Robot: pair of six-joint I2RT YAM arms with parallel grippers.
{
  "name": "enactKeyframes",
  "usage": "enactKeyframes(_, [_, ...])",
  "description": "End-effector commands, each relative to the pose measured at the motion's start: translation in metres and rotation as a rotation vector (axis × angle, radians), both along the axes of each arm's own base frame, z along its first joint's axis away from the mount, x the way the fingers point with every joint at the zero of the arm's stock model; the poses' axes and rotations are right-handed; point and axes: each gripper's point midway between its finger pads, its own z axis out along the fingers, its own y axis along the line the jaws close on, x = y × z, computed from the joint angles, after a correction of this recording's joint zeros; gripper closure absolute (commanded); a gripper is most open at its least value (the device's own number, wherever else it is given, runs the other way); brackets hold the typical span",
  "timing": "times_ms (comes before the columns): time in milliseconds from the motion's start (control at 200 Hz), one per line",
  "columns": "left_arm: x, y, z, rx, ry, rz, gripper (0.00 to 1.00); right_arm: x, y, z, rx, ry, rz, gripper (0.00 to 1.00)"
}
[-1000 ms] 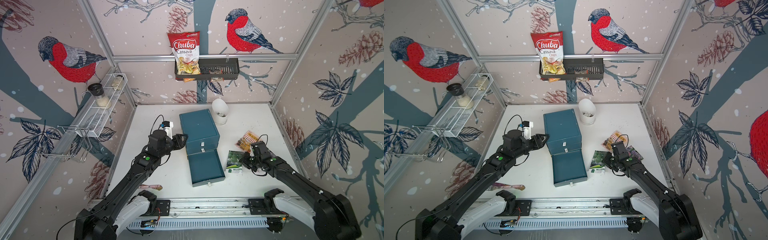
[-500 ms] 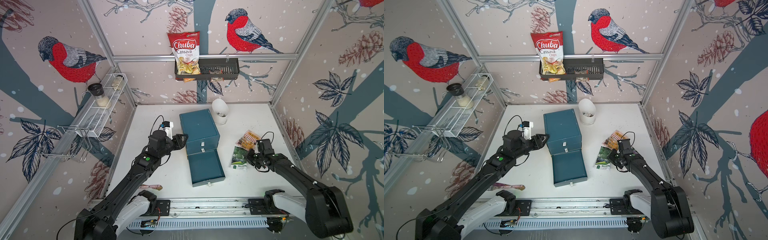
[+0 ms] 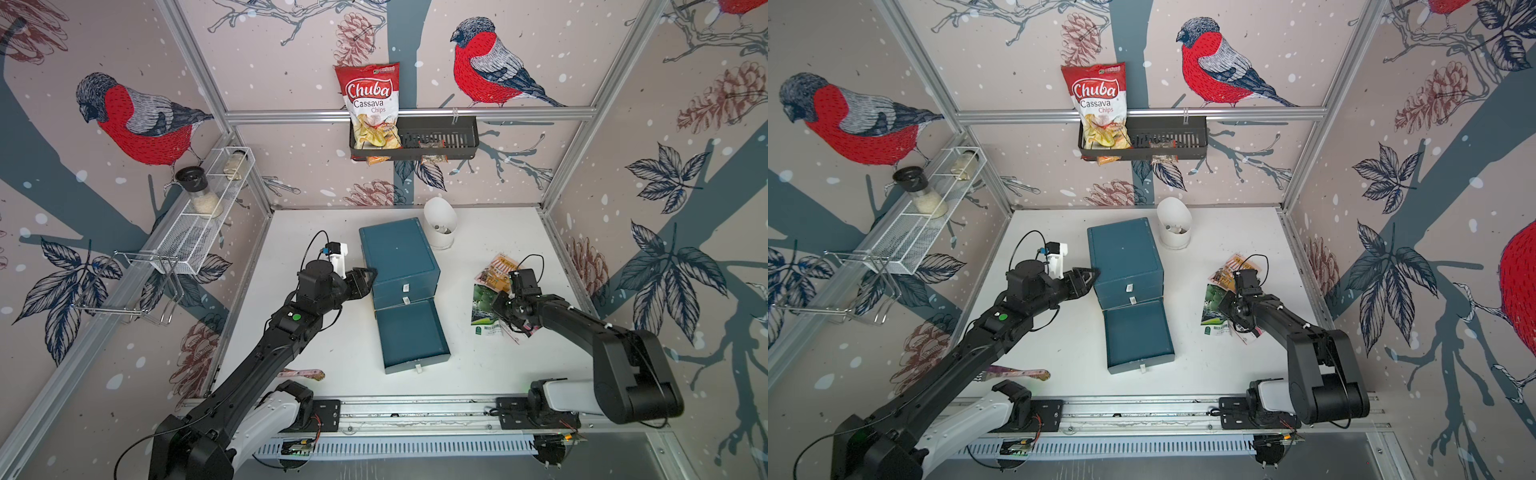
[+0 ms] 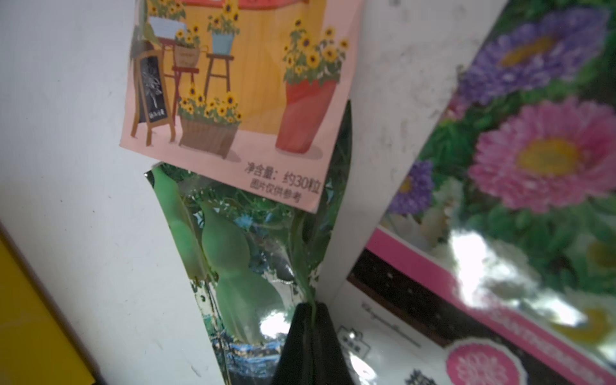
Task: Take the seed bags out of the drawer
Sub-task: Place the seed packet at the center of the board.
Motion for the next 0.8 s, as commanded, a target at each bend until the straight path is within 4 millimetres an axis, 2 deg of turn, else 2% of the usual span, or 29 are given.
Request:
enactKeyframes(0, [-0.012, 0.012, -0.038, 0.088, 0.127, 0.020, 0.49, -0.009, -0.001, -0.012, -0.024, 0.058, 0.009, 1.00])
enactKeyframes(100, [-0.013, 0.012, -0.038, 0.088, 0.128, 0.021, 0.49, -0.012, -0.009, -0.013, -0.060, 0.063, -0.024, 0.99])
enactKeyframes(140, [-0.013, 0.012, -0.038, 0.089, 0.127, 0.021, 0.49, -0.013, -0.014, -0.011, -0.080, 0.060, -0.038, 0.93])
enactKeyframes(235, [-0.013, 0.013, -0.036, 0.089, 0.122, 0.021, 0.47, -0.016, -0.020, -0.002, -0.112, 0.045, -0.056, 0.65])
enactKeyframes(290, [-0.013, 0.012, -0.036, 0.088, 0.121, 0.021, 0.47, -0.017, -0.023, 0.004, -0.130, 0.035, -0.062, 0.54])
enactKeyframes(345, [-0.013, 0.012, -0.034, 0.085, 0.120, 0.022, 0.46, -0.019, -0.025, 0.011, -0.148, 0.030, -0.063, 0.47])
enactKeyframes(425, [-0.013, 0.012, -0.032, 0.084, 0.115, 0.023, 0.46, -0.023, -0.022, 0.019, -0.166, 0.025, -0.049, 0.43])
enactKeyframes(455, [-0.012, 0.013, -0.030, 0.083, 0.112, 0.025, 0.46, -0.021, -0.019, 0.029, -0.164, -0.006, -0.043, 0.41])
enactKeyframes(605, [-0.011, 0.015, -0.024, 0.075, 0.098, 0.041, 0.44, -0.031, 0.003, 0.065, -0.202, -0.072, 0.002, 0.35])
enactKeyframes(695, [-0.011, 0.014, -0.017, 0.070, 0.091, 0.039, 0.41, -0.043, 0.033, 0.095, -0.182, -0.168, 0.051, 0.33])
enactKeyframes(795, [-0.009, 0.012, -0.007, 0.057, 0.074, 0.033, 0.38, -0.069, 0.078, 0.123, -0.100, -0.291, 0.158, 0.33])
